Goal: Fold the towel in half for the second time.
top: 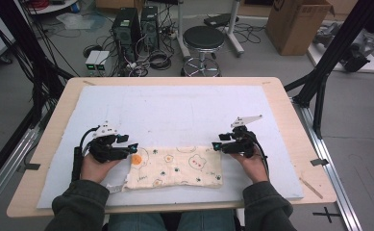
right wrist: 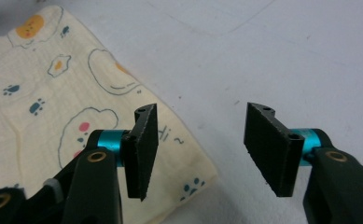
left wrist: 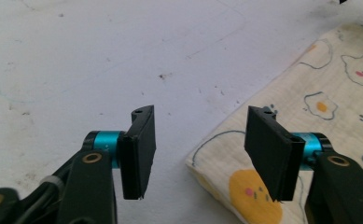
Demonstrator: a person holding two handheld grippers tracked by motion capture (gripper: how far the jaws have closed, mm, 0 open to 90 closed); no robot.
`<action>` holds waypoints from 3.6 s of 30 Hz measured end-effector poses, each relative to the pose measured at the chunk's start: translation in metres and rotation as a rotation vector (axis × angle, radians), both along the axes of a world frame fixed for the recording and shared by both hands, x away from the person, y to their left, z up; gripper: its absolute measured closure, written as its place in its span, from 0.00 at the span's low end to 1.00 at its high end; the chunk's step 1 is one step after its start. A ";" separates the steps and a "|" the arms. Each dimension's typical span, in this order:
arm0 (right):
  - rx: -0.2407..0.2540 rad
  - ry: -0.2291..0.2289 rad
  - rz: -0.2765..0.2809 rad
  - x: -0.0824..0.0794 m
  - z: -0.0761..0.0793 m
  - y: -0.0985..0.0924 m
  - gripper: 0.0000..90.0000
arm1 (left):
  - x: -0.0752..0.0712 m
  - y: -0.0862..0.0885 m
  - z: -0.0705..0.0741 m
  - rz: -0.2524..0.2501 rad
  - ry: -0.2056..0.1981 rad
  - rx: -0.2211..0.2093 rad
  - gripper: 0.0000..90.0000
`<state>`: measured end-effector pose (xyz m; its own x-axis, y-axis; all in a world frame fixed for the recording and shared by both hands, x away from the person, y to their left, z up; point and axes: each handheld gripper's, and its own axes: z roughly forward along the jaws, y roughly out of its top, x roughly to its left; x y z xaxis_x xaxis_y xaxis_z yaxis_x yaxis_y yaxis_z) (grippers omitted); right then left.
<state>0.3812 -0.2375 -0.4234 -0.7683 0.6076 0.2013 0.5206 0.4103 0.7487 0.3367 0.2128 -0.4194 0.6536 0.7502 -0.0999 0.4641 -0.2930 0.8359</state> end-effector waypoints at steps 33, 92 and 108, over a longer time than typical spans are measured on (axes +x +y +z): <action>-0.105 0.045 0.040 -0.004 -0.015 0.005 0.85 | 0.010 -0.010 -0.020 -0.061 0.137 0.094 0.76; -0.057 0.069 0.067 -0.001 -0.010 0.000 0.94 | 0.014 -0.010 -0.020 -0.046 0.163 -0.004 0.93; -0.022 0.084 0.071 0.023 0.004 0.002 0.95 | 0.026 0.000 -0.007 0.015 0.124 -0.058 0.94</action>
<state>0.4043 -0.2353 -0.4198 -0.7904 0.5575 0.2539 0.5502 0.4639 0.6943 0.3626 0.2126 -0.4264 0.6221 0.7506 -0.2227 0.5688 -0.2377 0.7874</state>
